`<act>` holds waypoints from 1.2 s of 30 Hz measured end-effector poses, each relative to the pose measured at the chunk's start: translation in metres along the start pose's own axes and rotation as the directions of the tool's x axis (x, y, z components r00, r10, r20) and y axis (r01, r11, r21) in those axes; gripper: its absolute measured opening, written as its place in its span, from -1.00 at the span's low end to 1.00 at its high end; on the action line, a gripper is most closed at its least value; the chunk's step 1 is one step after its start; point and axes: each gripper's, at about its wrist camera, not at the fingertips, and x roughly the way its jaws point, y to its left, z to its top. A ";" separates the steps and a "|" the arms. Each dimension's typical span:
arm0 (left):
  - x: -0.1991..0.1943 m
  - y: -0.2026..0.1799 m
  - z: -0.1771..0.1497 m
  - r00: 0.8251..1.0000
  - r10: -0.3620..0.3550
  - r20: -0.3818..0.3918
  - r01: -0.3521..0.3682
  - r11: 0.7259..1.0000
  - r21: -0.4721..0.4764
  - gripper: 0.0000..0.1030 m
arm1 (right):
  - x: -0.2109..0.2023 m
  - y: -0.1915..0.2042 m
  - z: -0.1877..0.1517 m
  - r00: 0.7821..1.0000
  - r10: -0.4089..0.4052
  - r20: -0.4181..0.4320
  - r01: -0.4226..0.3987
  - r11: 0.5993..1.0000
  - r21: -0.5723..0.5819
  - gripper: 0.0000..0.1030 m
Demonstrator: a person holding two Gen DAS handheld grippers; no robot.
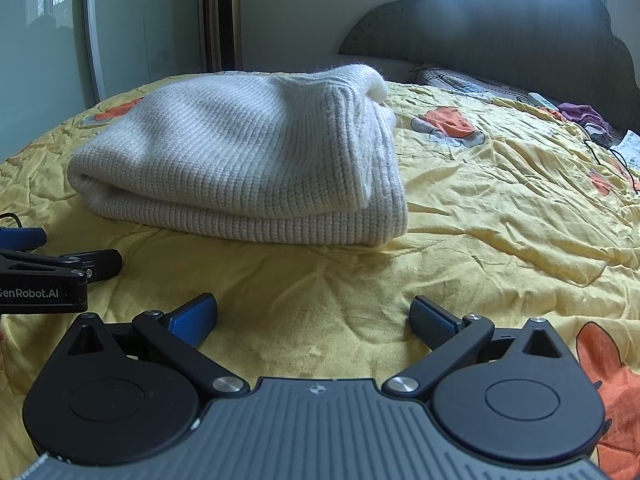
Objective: Fold small clothes
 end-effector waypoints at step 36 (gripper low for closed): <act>-0.002 0.001 -0.003 1.000 0.005 0.002 -0.005 1.000 0.000 1.00 | -0.001 0.002 0.001 1.000 0.029 0.001 -0.029 0.999 -0.017 1.00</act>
